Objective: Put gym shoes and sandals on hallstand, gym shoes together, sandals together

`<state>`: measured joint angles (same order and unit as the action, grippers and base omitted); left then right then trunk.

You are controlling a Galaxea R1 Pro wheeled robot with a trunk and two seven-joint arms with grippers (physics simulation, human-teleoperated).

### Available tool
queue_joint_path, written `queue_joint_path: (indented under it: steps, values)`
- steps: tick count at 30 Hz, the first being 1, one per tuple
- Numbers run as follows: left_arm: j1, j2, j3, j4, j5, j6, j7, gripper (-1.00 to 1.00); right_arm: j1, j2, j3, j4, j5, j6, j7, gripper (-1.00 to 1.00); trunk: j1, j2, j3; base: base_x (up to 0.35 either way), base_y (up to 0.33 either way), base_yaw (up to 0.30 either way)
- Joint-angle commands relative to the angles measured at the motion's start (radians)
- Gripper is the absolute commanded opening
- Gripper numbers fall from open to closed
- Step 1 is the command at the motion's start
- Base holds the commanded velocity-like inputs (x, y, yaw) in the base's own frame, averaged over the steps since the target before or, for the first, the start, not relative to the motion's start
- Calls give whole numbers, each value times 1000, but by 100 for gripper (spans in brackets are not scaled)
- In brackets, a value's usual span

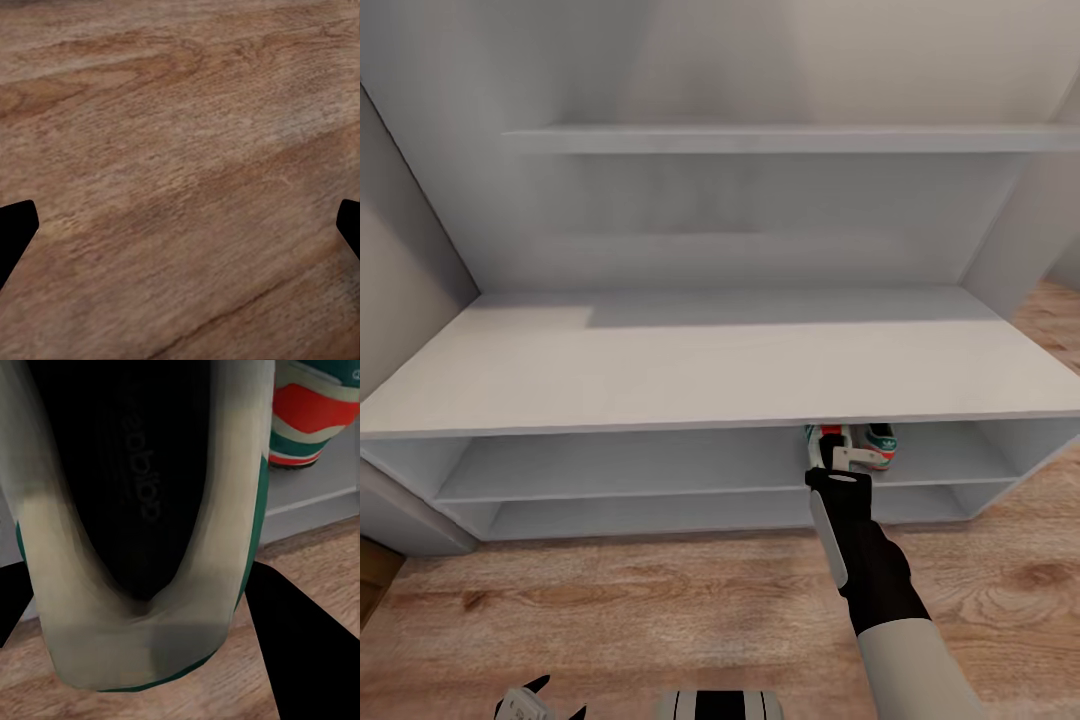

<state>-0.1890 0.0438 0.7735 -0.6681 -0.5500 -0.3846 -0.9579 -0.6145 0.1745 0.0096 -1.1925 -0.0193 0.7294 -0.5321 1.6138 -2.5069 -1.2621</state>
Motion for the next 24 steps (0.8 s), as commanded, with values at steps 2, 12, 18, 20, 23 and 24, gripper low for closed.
queue_joint_path:
  steps: [2,12,18,20,23,24]
  values:
    - [-1,-1,6,-1,-8,-5,-4,100,-1,0,1,-1,-2,5,-6,-100,0,0,-1,224,69,0]
    - [-1,-1,6,-1,-8,-5,-5,100,-1,0,1,-1,-2,5,-6,-100,0,0,-1,89,29,0]
    - [-1,-1,6,-1,-8,-4,-3,100,-1,0,1,0,-2,5,-6,-100,0,0,-1,42,2,0]
    - [-1,-1,6,-1,-8,-4,-4,100,-1,0,1,0,-2,5,-6,-100,0,0,-1,167,0,0]
    - [-1,-1,6,-1,-8,-5,-4,100,-1,0,0,-1,-2,5,-6,-100,0,0,-1,97,0,0]
    - [-1,-1,5,-1,-8,-5,-4,100,-1,0,0,-1,-2,5,-6,-100,0,0,-1,31,0,0]
